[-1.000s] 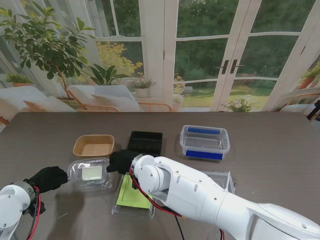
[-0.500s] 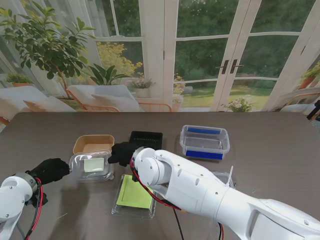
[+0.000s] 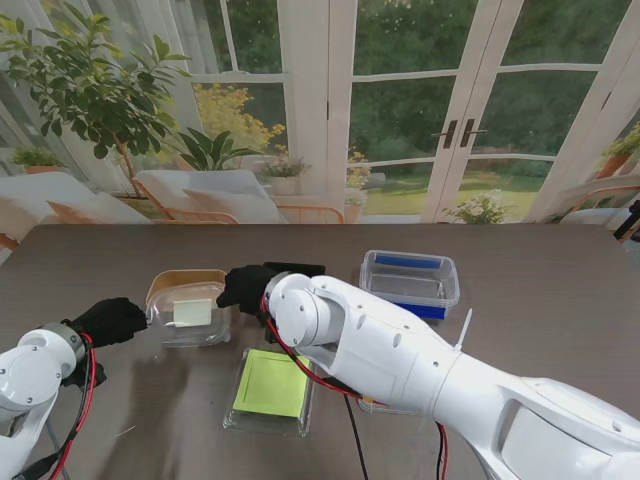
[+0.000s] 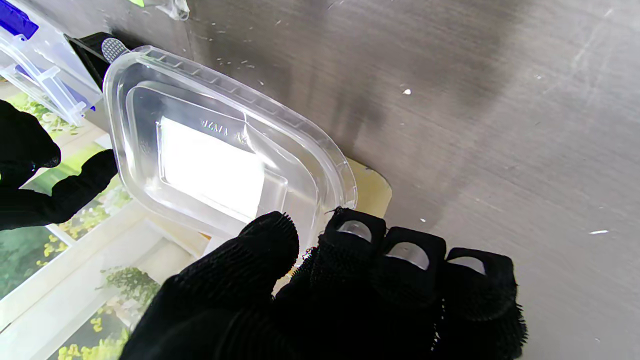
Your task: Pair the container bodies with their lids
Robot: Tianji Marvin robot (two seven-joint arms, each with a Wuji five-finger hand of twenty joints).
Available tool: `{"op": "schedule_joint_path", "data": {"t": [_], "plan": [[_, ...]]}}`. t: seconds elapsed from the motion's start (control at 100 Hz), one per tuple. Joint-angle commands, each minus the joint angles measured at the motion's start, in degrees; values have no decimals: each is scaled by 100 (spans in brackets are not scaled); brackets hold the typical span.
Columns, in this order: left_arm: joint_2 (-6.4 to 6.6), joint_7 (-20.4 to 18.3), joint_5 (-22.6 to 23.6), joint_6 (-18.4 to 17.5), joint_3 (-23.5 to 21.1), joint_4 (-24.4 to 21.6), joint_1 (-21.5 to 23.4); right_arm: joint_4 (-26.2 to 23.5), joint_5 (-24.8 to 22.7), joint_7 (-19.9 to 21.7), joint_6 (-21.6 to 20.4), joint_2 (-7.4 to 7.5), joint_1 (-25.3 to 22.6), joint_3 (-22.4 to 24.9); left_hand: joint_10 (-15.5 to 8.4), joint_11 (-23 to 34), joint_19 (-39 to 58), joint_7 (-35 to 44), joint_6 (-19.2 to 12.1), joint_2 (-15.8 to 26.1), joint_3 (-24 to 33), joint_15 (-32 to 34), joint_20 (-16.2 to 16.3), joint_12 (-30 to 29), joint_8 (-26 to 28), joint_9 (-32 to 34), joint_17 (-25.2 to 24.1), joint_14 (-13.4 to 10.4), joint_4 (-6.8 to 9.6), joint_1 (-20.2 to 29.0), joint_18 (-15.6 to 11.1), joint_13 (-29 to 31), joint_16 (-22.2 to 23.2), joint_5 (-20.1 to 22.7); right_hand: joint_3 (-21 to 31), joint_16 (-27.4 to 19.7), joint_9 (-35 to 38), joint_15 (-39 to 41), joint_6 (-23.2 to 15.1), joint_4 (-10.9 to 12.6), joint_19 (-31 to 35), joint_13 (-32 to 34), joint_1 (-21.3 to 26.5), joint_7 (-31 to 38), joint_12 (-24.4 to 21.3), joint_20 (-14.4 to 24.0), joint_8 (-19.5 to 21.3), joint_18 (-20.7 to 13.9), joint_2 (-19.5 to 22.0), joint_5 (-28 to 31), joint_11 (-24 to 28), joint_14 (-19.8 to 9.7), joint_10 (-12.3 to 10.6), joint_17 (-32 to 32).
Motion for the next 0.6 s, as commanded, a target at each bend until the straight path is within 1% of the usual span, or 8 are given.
{"op": "schedule_joint_path", "data": {"t": [0.0, 0.14, 0.59], "plan": [[-23, -160, -60, 9, 32, -37, -93, 35, 56, 116, -45, -146, 73, -22, 116, -13, 254, 64, -611, 202, 91, 91, 92, 68, 8, 30, -96, 317, 42, -146, -109, -52, 73, 104, 39, 20, 541, 416, -956, 62, 1165, 62, -80, -296, -41, 140, -121, 51, 45, -126, 165, -511, 297, 3471], [-6, -233, -73, 36, 53, 131, -270, 375, 155, 203, -130, -307, 251, -91, 117, -16, 252, 62, -612, 203, 88, 89, 97, 72, 7, 31, -103, 317, 41, -146, -103, -52, 76, 99, 29, 14, 541, 409, -951, 61, 1165, 62, -81, -291, -45, 141, -119, 52, 60, -135, 161, -522, 291, 3471], [28, -320, -144, -40, 271, 1021, -981, 1848, 472, 349, -680, -1049, 780, -211, 154, -30, 239, 60, -606, 200, 81, 78, 110, 79, 7, 17, -122, 342, 42, -130, -96, -81, 90, 94, 14, 6, 541, 405, -939, 63, 1164, 62, -70, -259, -49, 143, -102, 52, 75, -158, 155, -508, 297, 3471]]}}
